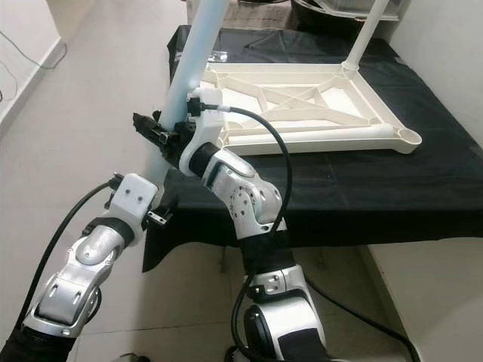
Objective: Building children table
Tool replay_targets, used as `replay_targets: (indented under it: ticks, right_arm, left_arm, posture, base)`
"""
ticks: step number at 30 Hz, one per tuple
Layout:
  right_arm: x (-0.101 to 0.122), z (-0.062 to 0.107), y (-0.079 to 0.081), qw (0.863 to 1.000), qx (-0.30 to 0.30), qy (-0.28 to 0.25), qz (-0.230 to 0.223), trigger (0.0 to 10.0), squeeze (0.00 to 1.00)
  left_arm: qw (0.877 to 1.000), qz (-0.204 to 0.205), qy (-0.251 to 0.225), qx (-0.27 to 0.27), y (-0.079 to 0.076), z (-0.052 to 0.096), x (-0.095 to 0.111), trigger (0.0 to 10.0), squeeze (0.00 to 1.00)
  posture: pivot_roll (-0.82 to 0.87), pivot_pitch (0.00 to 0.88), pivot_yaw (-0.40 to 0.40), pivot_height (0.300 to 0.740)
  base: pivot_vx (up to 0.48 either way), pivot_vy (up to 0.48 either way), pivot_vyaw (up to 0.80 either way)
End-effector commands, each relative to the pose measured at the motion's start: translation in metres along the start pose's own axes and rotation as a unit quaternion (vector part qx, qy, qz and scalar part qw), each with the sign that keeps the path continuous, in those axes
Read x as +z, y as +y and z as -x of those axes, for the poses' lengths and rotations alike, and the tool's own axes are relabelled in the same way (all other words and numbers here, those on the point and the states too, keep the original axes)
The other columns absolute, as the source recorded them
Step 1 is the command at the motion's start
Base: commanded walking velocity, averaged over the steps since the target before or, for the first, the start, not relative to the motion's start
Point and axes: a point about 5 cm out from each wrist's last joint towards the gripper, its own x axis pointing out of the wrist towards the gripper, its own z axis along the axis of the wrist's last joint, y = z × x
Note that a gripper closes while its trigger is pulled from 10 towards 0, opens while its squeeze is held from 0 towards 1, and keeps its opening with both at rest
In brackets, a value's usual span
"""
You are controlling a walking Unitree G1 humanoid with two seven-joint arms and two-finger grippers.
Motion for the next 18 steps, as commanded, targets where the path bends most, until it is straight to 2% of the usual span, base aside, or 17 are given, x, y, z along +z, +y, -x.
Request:
replay_targets:
  ticks: [1,13,14,18]
  right_arm:
    - [-0.003,0.0,0.005,1.0,0.009,0.005,-0.003,10.0,0.0]
    - [-0.012,0.002,0.005,1.0,-0.001,0.018,-0.009,10.0,0.0]
    - [-0.012,0.002,0.006,1.0,-0.002,0.018,-0.009,10.0,0.0]
    - [-0.012,0.003,0.006,1.0,-0.003,0.018,-0.01,10.0,0.0]
  left_arm:
    - [1.0,0.0,-0.004,-0.009,-0.003,-0.001,-0.001,10.0,0.0]
    - [0.999,0.026,-0.033,-0.034,-0.018,-0.001,0.008,10.0,0.0]
    - [0.998,0.027,-0.033,-0.036,-0.019,-0.001,0.008,0.0,0.0]
    - [0.998,0.027,-0.033,-0.037,-0.019,-0.001,0.007,0.0,0.0]
  posture:
    - [0.02,0.101,-0.05,0.74]
    - [0.02,0.096,-0.05,0.74]
    - [0.02,0.1,-0.047,0.74]
    - [0.02,0.1,-0.047,0.74]
  base:
    - [0.0,0.0,0.0]
    - [0.0,0.0,0.0]
    - [0.0,0.0,0.0]
    - [0.0,0.0,0.0]
